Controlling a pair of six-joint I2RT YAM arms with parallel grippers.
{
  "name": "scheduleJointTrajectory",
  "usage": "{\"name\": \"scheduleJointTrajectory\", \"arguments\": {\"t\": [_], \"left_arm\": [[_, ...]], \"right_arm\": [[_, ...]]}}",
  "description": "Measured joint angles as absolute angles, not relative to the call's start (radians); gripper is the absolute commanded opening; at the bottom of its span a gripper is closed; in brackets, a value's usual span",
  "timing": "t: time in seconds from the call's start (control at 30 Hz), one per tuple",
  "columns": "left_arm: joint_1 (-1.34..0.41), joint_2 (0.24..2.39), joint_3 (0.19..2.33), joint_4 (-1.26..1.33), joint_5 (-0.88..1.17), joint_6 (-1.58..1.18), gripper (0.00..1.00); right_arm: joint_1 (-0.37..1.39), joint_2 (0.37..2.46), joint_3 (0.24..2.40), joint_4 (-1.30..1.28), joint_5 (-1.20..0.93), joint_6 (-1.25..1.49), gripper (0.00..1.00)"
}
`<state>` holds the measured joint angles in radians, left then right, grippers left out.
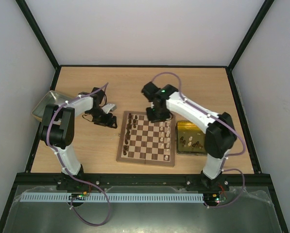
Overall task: Set up the chess pieces on the board
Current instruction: Place the chess piece on the chessboard, then pick up the chess piece from the storage box.
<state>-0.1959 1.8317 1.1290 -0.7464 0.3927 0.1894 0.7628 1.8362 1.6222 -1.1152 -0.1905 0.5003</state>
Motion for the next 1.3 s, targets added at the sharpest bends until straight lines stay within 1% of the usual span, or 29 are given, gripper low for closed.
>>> {"name": "scheduleJointTrajectory", "arguments": {"t": [0.3, 0.53, 0.67, 1.03, 1.3], "left_arm": [[-0.203, 1.831, 1.13, -0.747, 0.382, 0.187, 0.76], [-0.205, 1.831, 1.131, -0.748, 0.38, 0.186, 0.76], [-0.209, 1.832, 1.132, -0.749, 0.373, 0.186, 0.76], [-0.213, 1.831, 1.132, -0.749, 0.364, 0.185, 0.76], [-0.213, 1.831, 1.132, -0.749, 0.362, 0.183, 0.76]], "right_arm": [[0.518, 1.53, 1.205, -1.044, -0.152, 0.582, 0.25], [0.415, 1.422, 0.998, -0.985, -0.168, 0.614, 0.25], [0.392, 1.415, 0.942, -0.945, -0.195, 0.616, 0.25], [0.375, 1.433, 0.886, -0.849, -0.224, 0.613, 0.25], [0.347, 1.464, 0.871, -0.818, -0.23, 0.598, 0.22]]}}
